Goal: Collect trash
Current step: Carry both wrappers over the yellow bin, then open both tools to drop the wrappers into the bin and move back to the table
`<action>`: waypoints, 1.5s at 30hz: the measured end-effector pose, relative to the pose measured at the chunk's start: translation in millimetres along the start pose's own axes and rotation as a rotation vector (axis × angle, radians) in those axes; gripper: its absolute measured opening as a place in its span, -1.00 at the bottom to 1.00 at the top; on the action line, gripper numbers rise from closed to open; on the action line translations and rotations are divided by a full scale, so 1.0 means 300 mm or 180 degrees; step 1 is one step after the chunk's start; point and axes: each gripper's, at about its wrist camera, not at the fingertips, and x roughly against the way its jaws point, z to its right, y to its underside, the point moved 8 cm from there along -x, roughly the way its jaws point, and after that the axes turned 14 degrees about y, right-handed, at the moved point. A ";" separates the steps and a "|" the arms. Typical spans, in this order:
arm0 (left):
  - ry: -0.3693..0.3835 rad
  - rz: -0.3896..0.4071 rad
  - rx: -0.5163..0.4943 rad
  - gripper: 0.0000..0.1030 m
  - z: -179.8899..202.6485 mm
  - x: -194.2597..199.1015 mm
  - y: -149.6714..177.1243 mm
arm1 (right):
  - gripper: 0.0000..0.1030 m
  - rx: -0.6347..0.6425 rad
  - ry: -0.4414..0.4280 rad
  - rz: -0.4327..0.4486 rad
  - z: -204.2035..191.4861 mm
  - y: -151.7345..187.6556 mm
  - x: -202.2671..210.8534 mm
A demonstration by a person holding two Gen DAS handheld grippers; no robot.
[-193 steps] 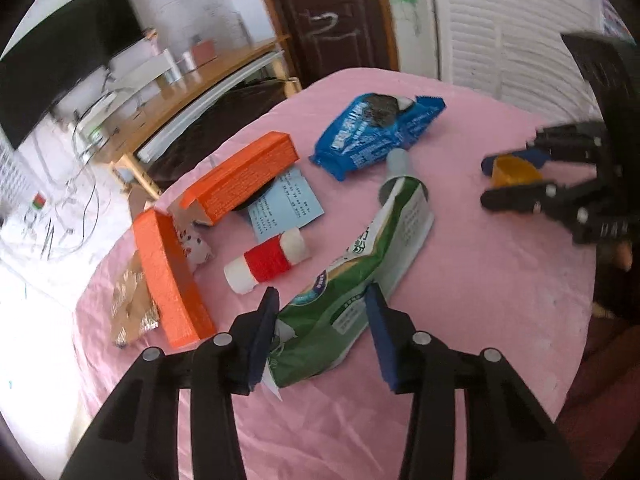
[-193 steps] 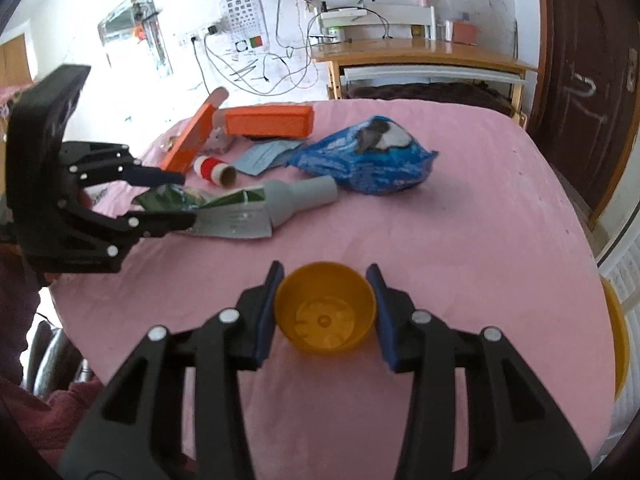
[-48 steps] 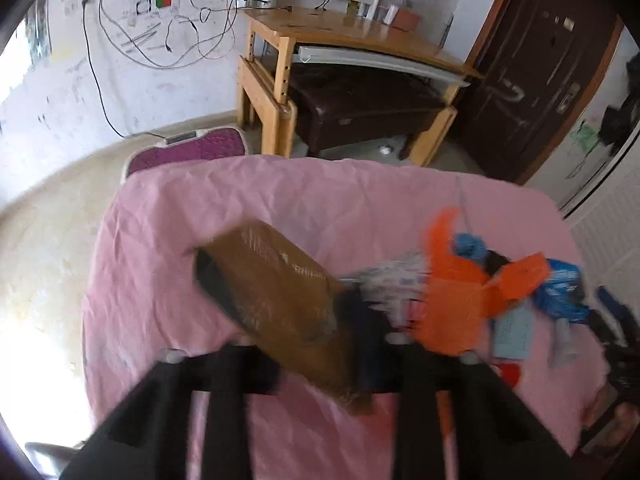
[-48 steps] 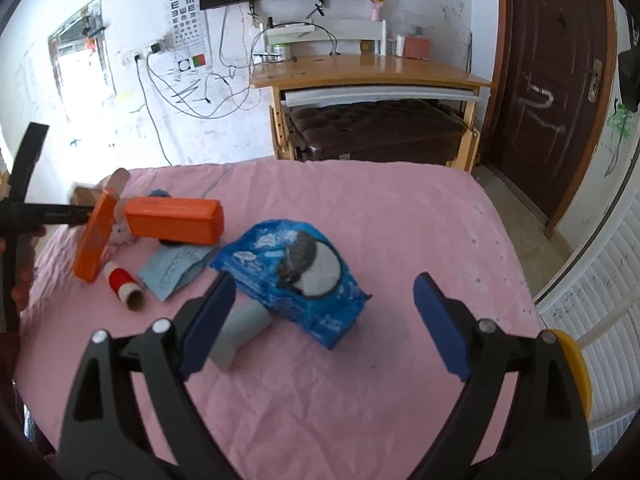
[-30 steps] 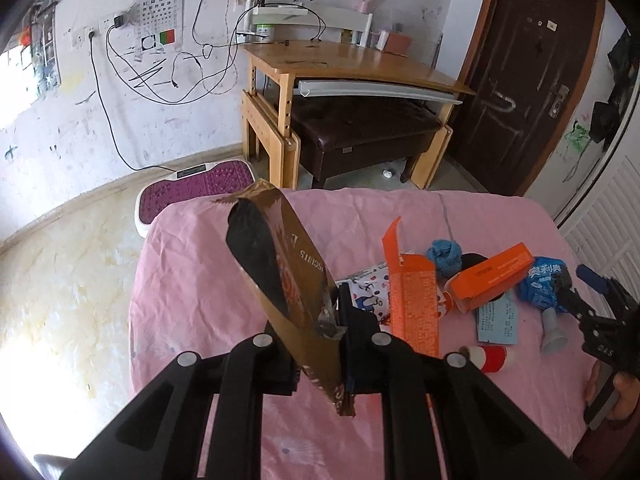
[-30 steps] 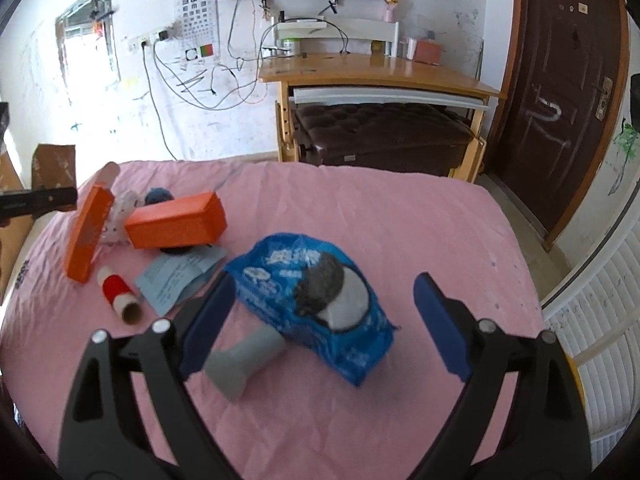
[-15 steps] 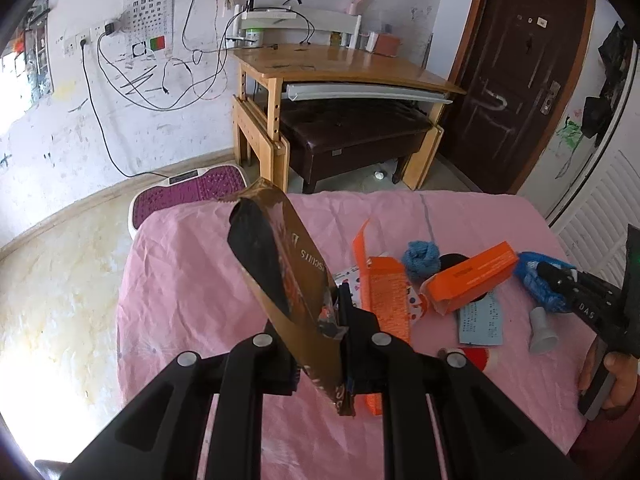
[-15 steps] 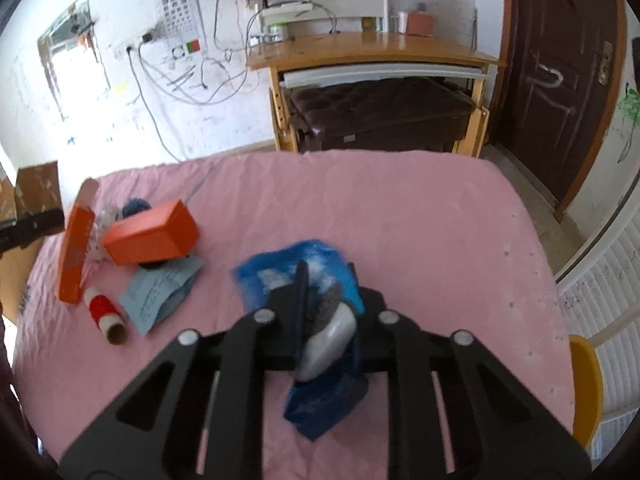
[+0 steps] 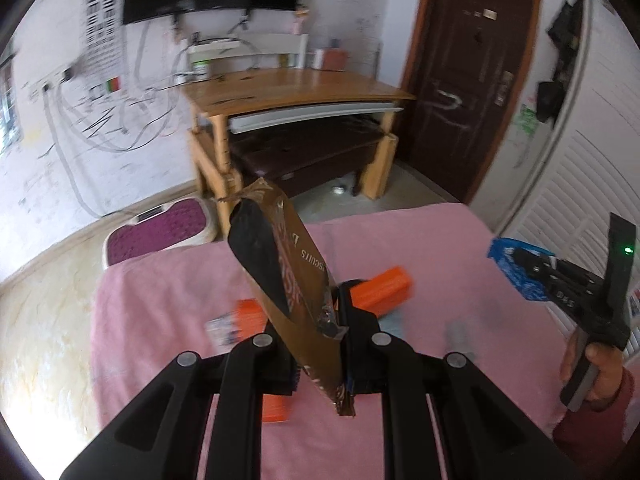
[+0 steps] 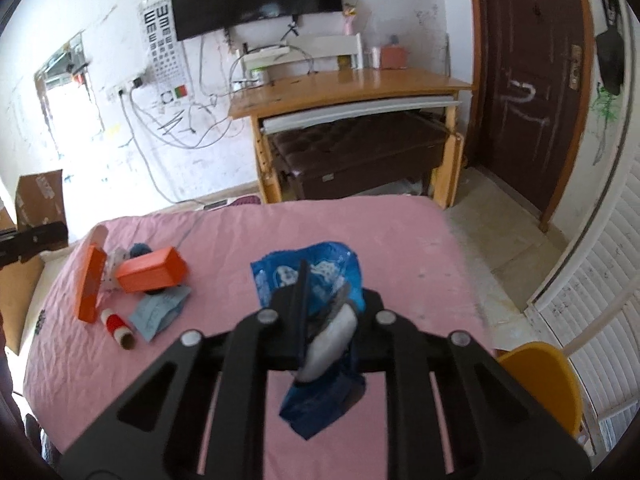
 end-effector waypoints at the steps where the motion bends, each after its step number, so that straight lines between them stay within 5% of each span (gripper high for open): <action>1: 0.0040 -0.0014 -0.0053 -0.78 0.042 -0.017 -0.008 | -0.72 -0.0025 0.0024 0.0004 0.024 0.005 0.004; 16: 0.0640 -0.0518 -0.0649 -0.78 0.641 -0.385 0.014 | -0.72 -0.0665 0.0483 0.0028 0.532 0.109 0.000; 31: 0.0825 -0.1020 -0.0917 -0.78 1.103 -0.706 0.137 | -0.71 -0.1180 0.0529 -0.0325 0.844 0.359 -0.138; 36: 0.0882 -0.1231 -0.0911 -0.75 1.190 -0.806 0.209 | -0.27 -0.1287 0.0459 -0.0511 0.907 0.433 -0.178; 37: 0.0871 -0.1268 -0.0901 -0.66 1.204 -0.827 0.221 | -0.25 -0.1329 0.0444 -0.0526 0.921 0.442 -0.181; 41: 0.0902 -0.1292 -0.0781 0.21 1.220 -0.864 0.234 | -0.21 -0.1449 0.0465 -0.0539 0.973 0.468 -0.183; 45: 0.0892 -0.1272 -0.0766 0.24 1.215 -0.859 0.238 | -0.21 -0.1550 0.0496 -0.0530 1.008 0.479 -0.177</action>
